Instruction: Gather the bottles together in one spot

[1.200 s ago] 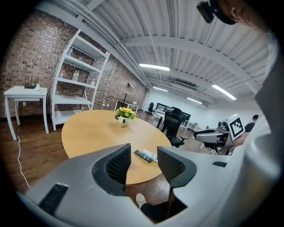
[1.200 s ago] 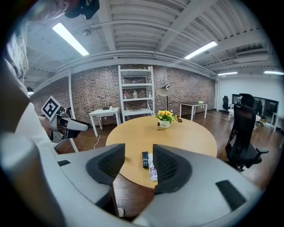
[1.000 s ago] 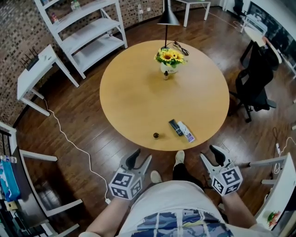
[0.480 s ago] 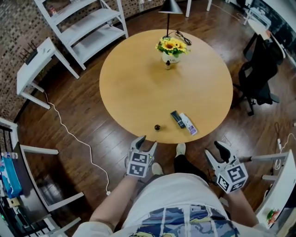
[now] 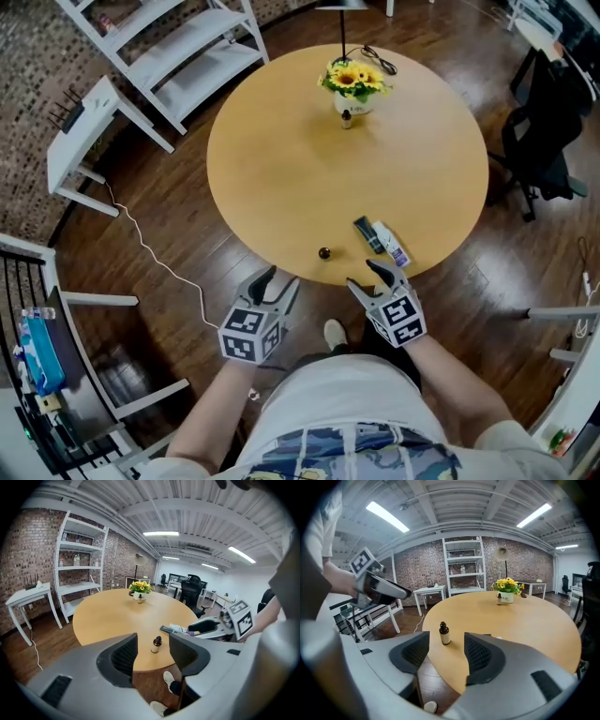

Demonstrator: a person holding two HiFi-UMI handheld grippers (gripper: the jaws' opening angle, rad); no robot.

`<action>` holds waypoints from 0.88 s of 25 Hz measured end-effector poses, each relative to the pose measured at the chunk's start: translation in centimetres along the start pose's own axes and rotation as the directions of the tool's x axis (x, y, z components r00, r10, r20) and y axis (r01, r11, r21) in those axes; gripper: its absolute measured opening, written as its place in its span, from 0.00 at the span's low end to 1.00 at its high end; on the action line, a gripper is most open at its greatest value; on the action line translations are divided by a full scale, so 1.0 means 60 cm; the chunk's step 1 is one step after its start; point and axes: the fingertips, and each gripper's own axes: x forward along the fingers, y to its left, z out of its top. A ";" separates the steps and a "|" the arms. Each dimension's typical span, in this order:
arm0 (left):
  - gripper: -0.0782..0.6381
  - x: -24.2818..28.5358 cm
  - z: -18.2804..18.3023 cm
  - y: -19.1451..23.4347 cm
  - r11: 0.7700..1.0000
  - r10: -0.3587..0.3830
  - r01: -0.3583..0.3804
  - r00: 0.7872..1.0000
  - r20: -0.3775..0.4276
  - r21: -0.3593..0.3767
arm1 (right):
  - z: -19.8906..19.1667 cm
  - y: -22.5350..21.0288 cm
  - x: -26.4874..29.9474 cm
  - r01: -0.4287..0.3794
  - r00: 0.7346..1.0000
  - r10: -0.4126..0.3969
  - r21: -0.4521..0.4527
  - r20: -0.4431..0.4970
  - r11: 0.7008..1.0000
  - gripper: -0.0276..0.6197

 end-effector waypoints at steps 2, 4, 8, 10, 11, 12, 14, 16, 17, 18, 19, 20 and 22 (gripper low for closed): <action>0.41 -0.019 -0.011 0.000 1.000 0.005 -0.005 1.000 -0.018 -0.016 | -0.015 0.007 0.072 -0.003 1.000 0.003 0.002 -0.014 1.000 0.44; 0.41 -0.037 -0.022 0.003 1.000 0.015 -0.016 0.999 -0.037 -0.017 | -0.028 0.017 0.127 -0.018 0.999 0.018 -0.007 -0.040 1.000 0.44; 0.41 -0.065 -0.017 0.012 0.999 0.033 -0.034 0.999 -0.035 -0.014 | -0.050 0.032 0.189 -0.044 0.994 0.038 -0.058 -0.099 0.997 0.44; 0.41 -0.070 -0.012 0.017 0.999 0.038 -0.038 0.999 -0.027 -0.019 | -0.066 0.026 0.207 -0.040 0.990 0.028 -0.081 -0.136 0.996 0.44; 0.41 -0.069 -0.011 0.019 0.999 0.036 -0.037 0.999 -0.024 -0.018 | -0.072 0.021 0.212 -0.032 0.988 0.018 -0.092 -0.150 0.995 0.43; 0.41 -0.067 -0.010 0.022 0.999 0.033 -0.033 0.999 -0.022 -0.012 | -0.075 0.015 0.215 -0.024 0.987 0.008 -0.100 -0.158 0.995 0.36; 0.41 -0.061 -0.004 0.025 1.000 0.020 -0.019 1.000 -0.015 0.007 | -0.066 0.010 0.208 -0.016 0.989 0.002 -0.095 -0.147 0.995 0.28; 0.41 -0.051 0.005 0.022 0.999 -0.007 0.007 1.000 -0.003 0.035 | -0.045 0.009 0.186 -0.014 0.993 0.003 -0.091 -0.119 0.996 0.28; 0.41 -0.043 0.011 0.017 0.998 -0.027 0.027 1.000 0.000 0.051 | -0.032 0.009 0.171 -0.011 0.995 0.002 -0.094 -0.102 0.996 0.28; 0.41 -0.034 0.018 0.009 0.996 -0.053 0.053 0.999 -0.001 0.070 | -0.017 0.007 0.155 -0.006 0.997 -0.002 -0.095 -0.083 0.995 0.28; 0.41 -0.023 0.026 -0.002 0.992 -0.084 0.084 0.996 -0.006 0.089 | -0.002 0.004 0.138 0.003 0.998 -0.010 -0.097 -0.066 0.995 0.28; 0.41 -0.011 0.036 -0.016 0.987 -0.120 0.121 0.993 -0.011 0.108 | 0.014 0.000 0.119 0.017 0.998 -0.022 -0.101 -0.050 0.995 0.28; 0.41 0.009 0.062 -0.055 0.968 -0.204 0.204 0.979 -0.016 0.149 | 0.045 -0.006 0.076 0.049 0.998 -0.053 -0.121 -0.028 0.991 0.28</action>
